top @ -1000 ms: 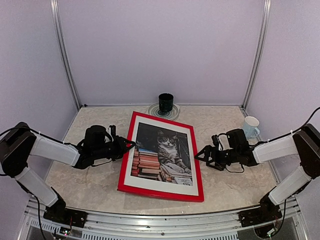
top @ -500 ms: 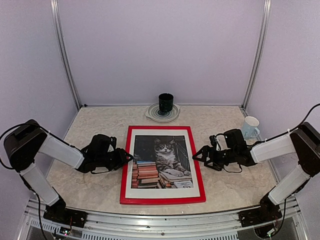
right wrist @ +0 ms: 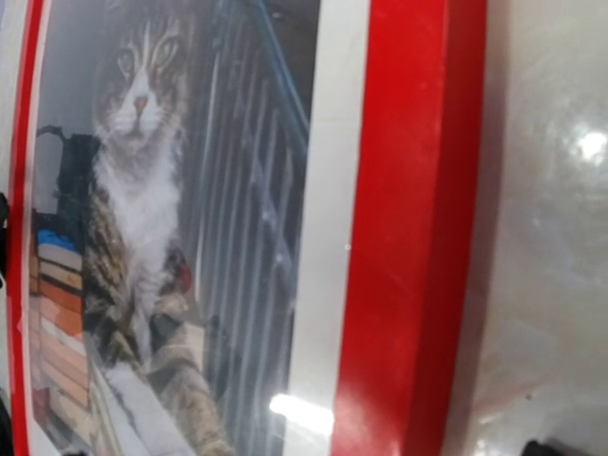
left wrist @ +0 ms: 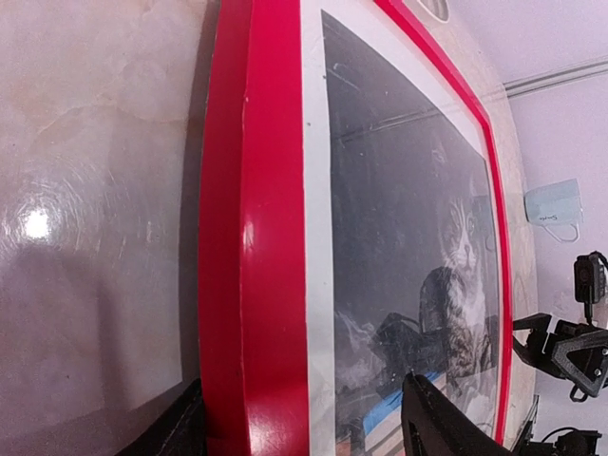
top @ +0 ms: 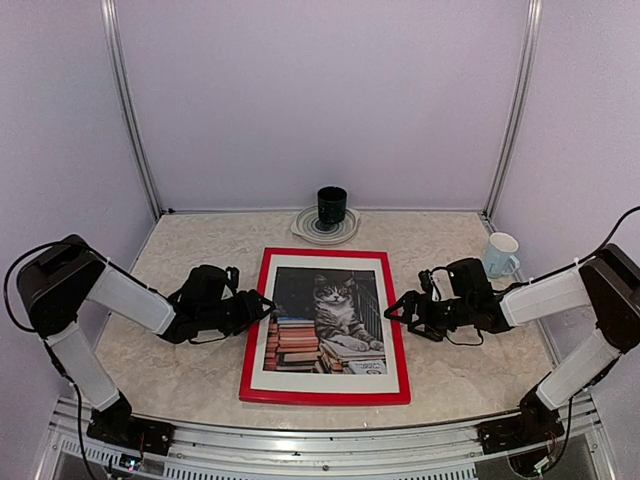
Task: Put the photo into the frame
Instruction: Place the photo frame at the center of the board.
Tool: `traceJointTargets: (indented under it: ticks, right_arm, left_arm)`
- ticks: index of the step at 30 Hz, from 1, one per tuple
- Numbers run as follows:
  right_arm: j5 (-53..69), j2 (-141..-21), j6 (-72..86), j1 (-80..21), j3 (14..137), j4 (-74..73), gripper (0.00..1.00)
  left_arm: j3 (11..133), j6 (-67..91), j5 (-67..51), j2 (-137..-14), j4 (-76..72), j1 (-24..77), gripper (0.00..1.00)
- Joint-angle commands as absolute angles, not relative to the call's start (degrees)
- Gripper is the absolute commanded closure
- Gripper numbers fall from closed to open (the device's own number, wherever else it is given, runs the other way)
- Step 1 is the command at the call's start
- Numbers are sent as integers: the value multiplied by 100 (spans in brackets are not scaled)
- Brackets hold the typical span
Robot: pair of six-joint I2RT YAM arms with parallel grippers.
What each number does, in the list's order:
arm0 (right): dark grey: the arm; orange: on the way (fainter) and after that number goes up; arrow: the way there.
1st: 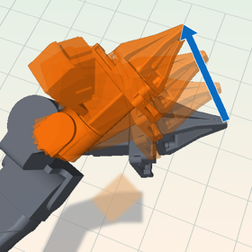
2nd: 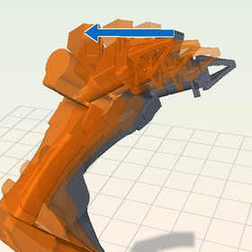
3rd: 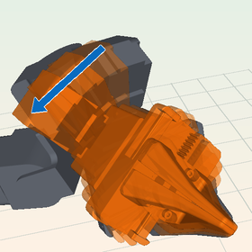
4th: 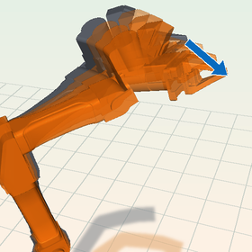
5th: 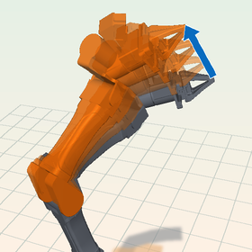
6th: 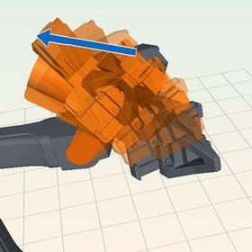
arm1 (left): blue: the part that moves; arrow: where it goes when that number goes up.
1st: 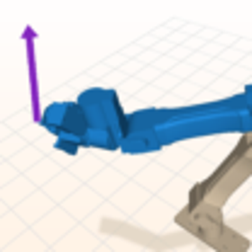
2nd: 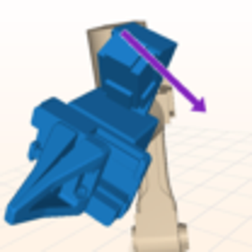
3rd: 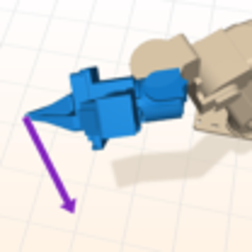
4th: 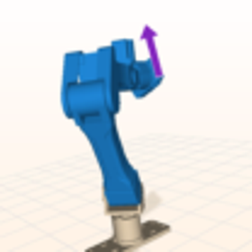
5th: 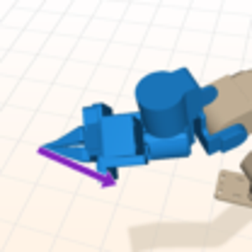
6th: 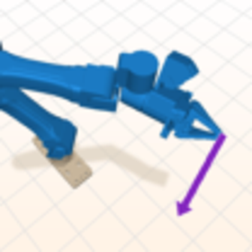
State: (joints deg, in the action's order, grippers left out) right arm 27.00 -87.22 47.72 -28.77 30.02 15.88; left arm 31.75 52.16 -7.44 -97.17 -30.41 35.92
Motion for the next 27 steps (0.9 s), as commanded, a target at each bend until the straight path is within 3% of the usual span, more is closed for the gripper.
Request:
traceJointTargets:
  ticks: [1,9,20,27]
  right_arm:
    - [2483,-8667,4685,-2936,3031,1415,1]
    - [2328,-8635,4559,-2936,3178,1184,1]
    - [2192,-8587,4428,-2936,3213,976,1]
    - [1413,-8175,3659,-2919,3613,-114,1]
  left_arm:
    - [3315,5081,-580,-9881,-2586,3718,34]
    - [3375,4937,-23,-9564,-1979,3849,13]
    - [3357,4866,480,-9294,-1573,3902,2]
    - [3353,4390,1044,-8578,-1074,3905,1]
